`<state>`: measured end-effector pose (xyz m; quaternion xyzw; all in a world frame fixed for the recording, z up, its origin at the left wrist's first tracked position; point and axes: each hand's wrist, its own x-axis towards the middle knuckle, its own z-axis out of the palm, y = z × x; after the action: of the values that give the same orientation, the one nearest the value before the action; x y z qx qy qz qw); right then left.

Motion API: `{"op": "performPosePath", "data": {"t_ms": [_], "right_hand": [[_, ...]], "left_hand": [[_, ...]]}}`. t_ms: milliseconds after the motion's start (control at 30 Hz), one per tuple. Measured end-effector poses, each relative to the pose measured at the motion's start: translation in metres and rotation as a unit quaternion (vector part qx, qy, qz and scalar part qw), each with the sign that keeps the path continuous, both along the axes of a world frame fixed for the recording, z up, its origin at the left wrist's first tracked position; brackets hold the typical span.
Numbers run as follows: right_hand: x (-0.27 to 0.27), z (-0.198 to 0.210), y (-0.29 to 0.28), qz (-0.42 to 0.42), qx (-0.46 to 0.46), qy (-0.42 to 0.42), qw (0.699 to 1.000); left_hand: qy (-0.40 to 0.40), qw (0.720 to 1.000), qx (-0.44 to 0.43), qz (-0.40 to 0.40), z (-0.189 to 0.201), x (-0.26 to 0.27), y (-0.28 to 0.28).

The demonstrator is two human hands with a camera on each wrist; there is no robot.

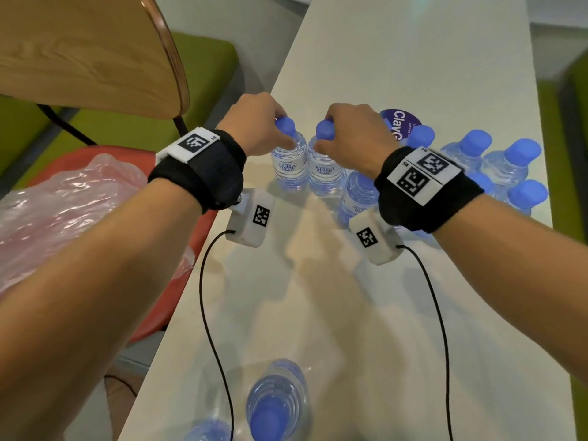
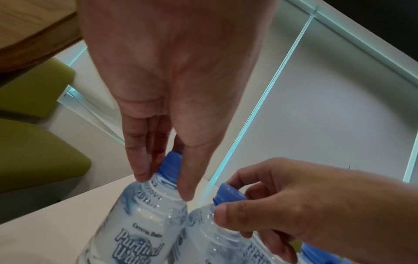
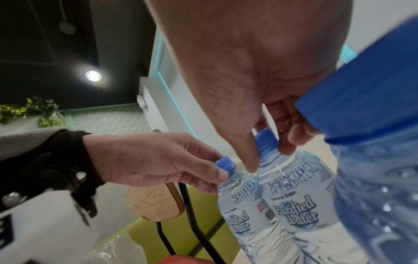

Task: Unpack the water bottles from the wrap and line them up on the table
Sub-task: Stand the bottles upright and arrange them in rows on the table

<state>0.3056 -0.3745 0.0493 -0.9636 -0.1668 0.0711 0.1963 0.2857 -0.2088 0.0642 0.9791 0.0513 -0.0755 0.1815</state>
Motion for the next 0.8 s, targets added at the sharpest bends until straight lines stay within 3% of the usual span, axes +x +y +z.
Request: {"op": "performPosePath", "data": {"t_ms": [200, 500, 600, 700, 800], "right_hand": [[-0.027, 0.021, -0.015, -0.020, 0.065, -0.041, 0.997], [-0.111, 0.049, -0.044, 0.036, 0.077, -0.013, 0.996], [-0.149, 0.054, -0.050, 0.075, 0.067, -0.012, 0.995], [-0.190, 0.056, -0.053, 0.107, 0.054, -0.001, 0.993], [-0.227, 0.050, -0.054, 0.157, 0.026, 0.016, 0.987]], "left_hand": [[-0.057, 0.996, -0.010, 0.061, 0.018, -0.028, 0.003], [-0.082, 0.994, -0.035, 0.062, 0.064, -0.108, -0.015], [-0.114, 0.981, -0.123, 0.093, 0.079, -0.147, -0.024], [-0.159, 0.946, -0.251, 0.130, 0.088, -0.195, -0.036], [-0.159, 0.950, -0.238, 0.121, 0.080, -0.244, -0.042]]}}
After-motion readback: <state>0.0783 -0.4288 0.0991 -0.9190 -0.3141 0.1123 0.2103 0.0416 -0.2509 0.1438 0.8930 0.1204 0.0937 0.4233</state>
